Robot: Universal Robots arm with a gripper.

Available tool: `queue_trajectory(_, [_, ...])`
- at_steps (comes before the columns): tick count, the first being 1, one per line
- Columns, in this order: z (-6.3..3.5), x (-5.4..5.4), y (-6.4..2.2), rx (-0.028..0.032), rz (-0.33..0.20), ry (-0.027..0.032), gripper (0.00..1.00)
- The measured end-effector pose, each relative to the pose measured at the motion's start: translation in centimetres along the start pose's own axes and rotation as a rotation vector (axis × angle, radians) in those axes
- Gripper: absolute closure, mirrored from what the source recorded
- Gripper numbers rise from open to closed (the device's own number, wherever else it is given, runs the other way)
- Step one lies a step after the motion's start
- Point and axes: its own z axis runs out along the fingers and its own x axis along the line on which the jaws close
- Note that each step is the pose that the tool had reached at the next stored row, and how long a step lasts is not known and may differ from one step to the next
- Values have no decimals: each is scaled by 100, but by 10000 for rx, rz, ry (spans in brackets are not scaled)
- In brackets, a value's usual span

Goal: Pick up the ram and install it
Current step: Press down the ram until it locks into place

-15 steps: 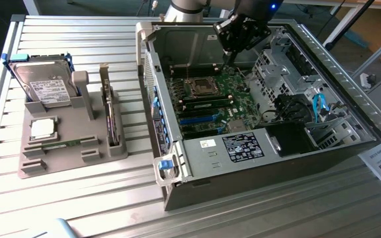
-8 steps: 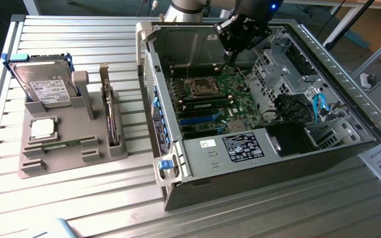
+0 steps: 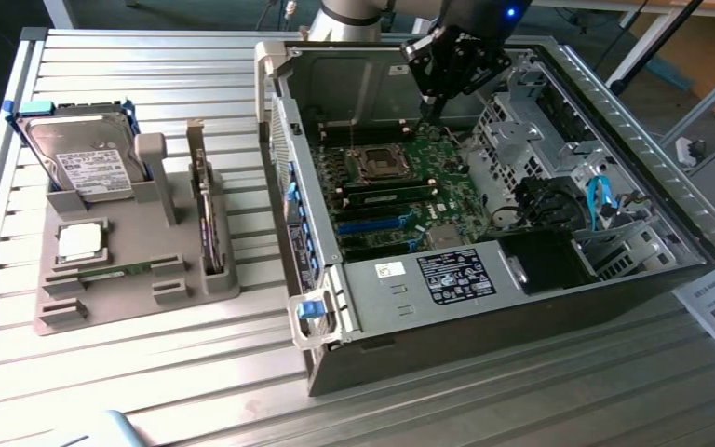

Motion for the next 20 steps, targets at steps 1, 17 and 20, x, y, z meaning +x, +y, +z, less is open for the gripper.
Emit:
queue_trajectory(1, [0, 0, 0, 0, 0, 0, 90])
queue_trajectory(17, [31, 0, -1, -2, -1, -21, 90])
queue_trajectory(20, [43, 1, -1, -5, -1, -48, 90])
